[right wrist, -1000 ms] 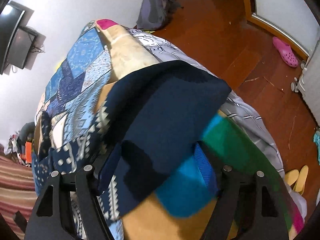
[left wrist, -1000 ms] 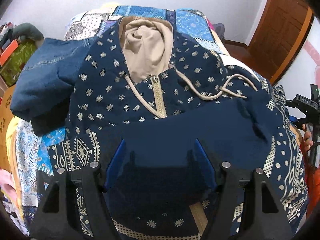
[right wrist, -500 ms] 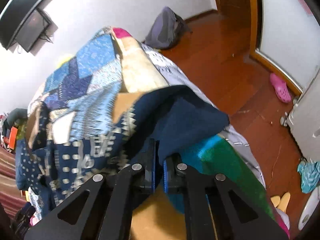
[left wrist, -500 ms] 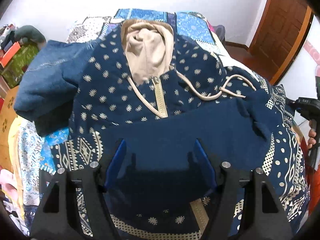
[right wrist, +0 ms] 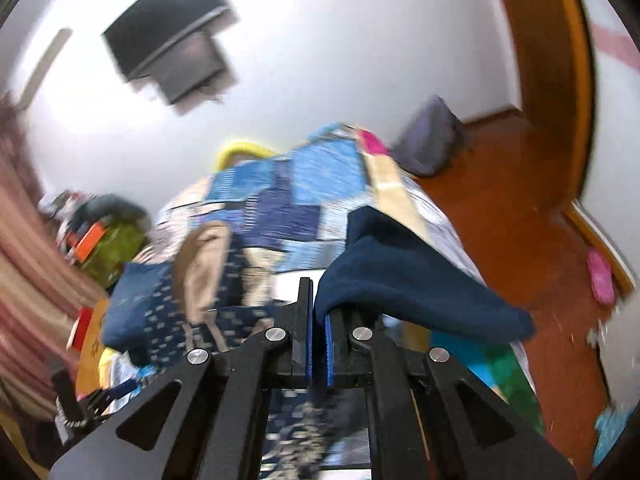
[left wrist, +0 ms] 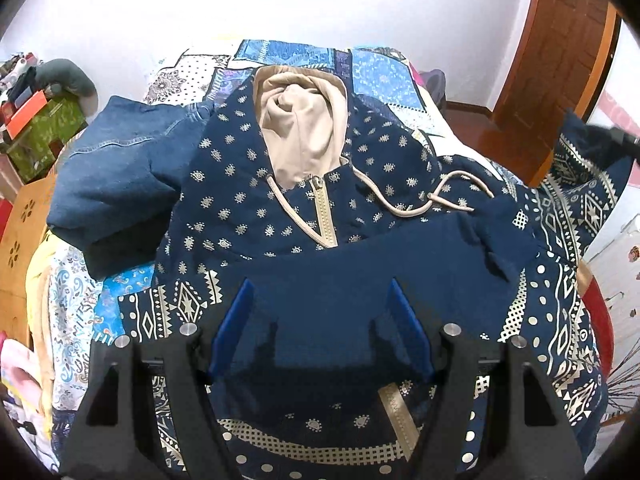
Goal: Fold large clothes
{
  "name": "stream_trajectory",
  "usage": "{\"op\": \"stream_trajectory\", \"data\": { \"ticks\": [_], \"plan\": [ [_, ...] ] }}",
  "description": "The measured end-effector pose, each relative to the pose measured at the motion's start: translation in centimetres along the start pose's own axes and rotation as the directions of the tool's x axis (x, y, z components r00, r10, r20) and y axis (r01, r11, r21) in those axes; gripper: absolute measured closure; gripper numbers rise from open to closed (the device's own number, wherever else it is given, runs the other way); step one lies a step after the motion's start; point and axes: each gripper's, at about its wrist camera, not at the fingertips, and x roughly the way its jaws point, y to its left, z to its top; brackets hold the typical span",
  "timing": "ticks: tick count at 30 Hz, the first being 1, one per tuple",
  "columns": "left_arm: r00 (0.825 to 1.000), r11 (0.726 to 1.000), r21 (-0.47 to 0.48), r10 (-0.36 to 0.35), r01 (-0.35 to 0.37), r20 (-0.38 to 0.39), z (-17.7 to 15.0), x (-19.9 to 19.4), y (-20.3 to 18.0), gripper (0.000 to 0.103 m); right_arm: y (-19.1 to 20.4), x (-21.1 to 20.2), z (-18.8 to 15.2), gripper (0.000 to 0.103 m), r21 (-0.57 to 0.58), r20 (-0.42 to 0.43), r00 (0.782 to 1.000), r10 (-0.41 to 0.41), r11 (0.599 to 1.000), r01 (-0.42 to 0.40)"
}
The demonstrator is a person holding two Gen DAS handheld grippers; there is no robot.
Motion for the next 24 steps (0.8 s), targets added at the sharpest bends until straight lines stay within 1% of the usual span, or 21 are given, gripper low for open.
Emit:
{"op": "stream_trajectory", "data": {
  "ticks": [2,4,7,8,11,13,16,19,22,24],
  "plan": [
    [1.0,1.0,-0.006,-0.001,0.001,0.005,0.0,-0.3,0.3,0.034,2.4,0.3,-0.4,0.099,-0.053,-0.016,0.999,0.043,0.998,-0.043],
    [1.0,1.0,-0.012,-0.004,0.004,0.008,-0.1,-0.6,0.6,0.034,5.0,1.5,-1.7,0.099,-0.107,-0.062,0.995,0.08,0.99,-0.087],
    [1.0,1.0,-0.014,-0.008,0.008,0.01,-0.3,-0.9,1.0,0.034,7.0,4.0,-4.0,0.099,-0.153,-0.14,0.986,0.088,0.982,-0.109],
    [1.0,1.0,-0.011,-0.006,0.007,0.01,-0.4,-1.1,1.1,0.034,7.5,5.4,-5.2,0.099,-0.162,-0.189,0.978,0.089,0.979,-0.121],
    [1.0,1.0,-0.003,-0.002,0.002,0.007,-0.8,-1.4,1.4,0.034,7.8,8.0,-7.7,0.099,-0.168,-0.294,0.953,0.076,0.977,-0.13],
    [1.0,1.0,0.0,0.001,-0.001,0.004,-1.2,-1.6,1.6,0.034,7.7,9.0,-9.1,0.099,-0.186,-0.342,0.939,0.049,0.975,-0.119],
    [1.0,1.0,-0.002,0.003,-0.003,-0.002,-1.6,-1.6,1.8,0.034,7.6,9.3,-10.1,0.099,-0.211,-0.365,0.931,0.027,0.971,-0.11],
    [1.0,1.0,-0.008,-0.001,0.001,-0.012,-1.8,-1.4,1.7,0.034,7.5,8.5,-10.3,0.099,-0.235,-0.371,0.928,0.009,0.967,-0.103],
    [1.0,1.0,-0.01,-0.008,0.007,-0.016,-1.7,-1.3,1.5,0.034,7.2,7.4,-9.8,0.098,-0.231,-0.369,0.929,-0.01,0.969,-0.082],
    [1.0,1.0,-0.003,-0.012,0.012,-0.014,-1.6,-1.3,1.1,0.034,6.8,6.4,-9.2,0.098,-0.22,-0.357,0.934,-0.011,0.973,-0.072]
  ]
}}
